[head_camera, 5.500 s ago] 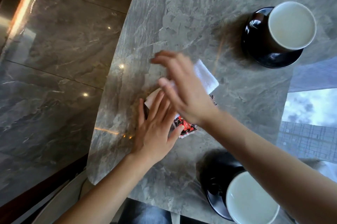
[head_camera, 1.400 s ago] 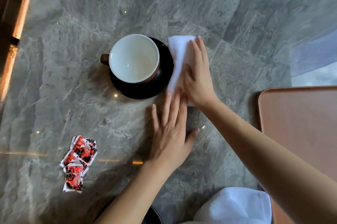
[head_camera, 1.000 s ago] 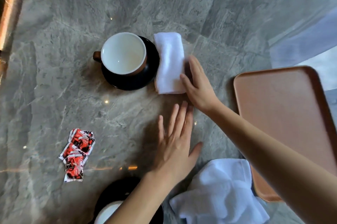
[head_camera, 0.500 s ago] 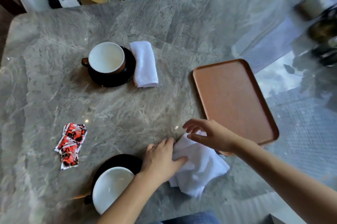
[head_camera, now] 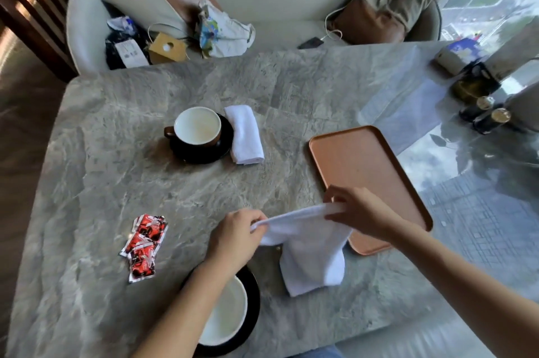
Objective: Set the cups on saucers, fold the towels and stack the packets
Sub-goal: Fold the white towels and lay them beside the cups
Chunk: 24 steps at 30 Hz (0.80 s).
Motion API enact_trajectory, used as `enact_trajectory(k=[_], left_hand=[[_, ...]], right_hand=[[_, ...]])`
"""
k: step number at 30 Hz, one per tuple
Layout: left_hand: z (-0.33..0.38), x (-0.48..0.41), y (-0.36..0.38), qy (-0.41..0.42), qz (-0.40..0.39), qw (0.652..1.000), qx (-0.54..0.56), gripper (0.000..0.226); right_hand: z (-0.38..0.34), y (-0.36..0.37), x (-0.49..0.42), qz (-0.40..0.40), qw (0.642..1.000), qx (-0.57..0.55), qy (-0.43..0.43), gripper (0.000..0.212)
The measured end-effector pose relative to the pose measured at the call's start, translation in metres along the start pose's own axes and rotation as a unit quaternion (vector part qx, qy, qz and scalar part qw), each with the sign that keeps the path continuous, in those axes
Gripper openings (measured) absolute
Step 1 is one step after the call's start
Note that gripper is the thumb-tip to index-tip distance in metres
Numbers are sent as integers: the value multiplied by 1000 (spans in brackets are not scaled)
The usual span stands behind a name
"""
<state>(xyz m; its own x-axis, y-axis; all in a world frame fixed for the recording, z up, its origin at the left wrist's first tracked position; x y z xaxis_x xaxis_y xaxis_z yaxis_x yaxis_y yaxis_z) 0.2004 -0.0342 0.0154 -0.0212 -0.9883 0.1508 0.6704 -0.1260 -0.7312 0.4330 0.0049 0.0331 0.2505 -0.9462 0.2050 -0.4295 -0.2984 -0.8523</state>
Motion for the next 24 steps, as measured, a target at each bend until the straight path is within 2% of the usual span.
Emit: enact_trajectory(k=[3, 6, 8, 10, 12, 15, 19, 24], left_hand=[[-14, -10, -46, -11, 58, 997, 53, 29], [-30, -11, -90, -4, 100, 991, 84, 50], [-40, -8, -112, 5, 79, 991, 110, 50], [-49, -3, -135, 9, 56, 987, 151, 46], [-57, 4, -161, 13, 54, 977, 205, 39], [-74, 13, -205, 10, 117, 960, 253, 43], [-95, 21, -264, -6, 221, 943, 247, 37], [-108, 34, -343, 12, 294, 919, 263, 33]], right_hand=[[-24, -32, -16, 51, 998, -19, -17, 17], [-56, -62, -29, 107, 991, -25, -71, 17], [-77, -78, -36, 128, 986, -47, -98, 24], [-93, -85, -43, 115, 986, -72, -101, 32], [-109, -85, -53, 99, 985, -88, -110, 31], [-138, -80, -70, 97, 981, -122, -113, 26], [-199, -83, -98, 111, 973, -132, -151, 30], [-273, -90, -123, 109, 957, -198, -183, 26]])
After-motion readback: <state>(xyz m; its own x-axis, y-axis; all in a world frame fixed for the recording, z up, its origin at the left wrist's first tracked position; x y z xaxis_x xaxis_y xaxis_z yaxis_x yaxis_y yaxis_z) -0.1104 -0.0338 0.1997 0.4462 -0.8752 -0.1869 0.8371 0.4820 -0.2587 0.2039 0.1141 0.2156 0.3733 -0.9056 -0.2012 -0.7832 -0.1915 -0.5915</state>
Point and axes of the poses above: each hand's wrist, its own x-axis away from the middle knuckle, its own y-axis out of the palm, z = x × y, the point moved 6 cm from there along -x, towards the middle knuckle, and after that the axes turned 8 degrees about z, right-handed, at the moved point
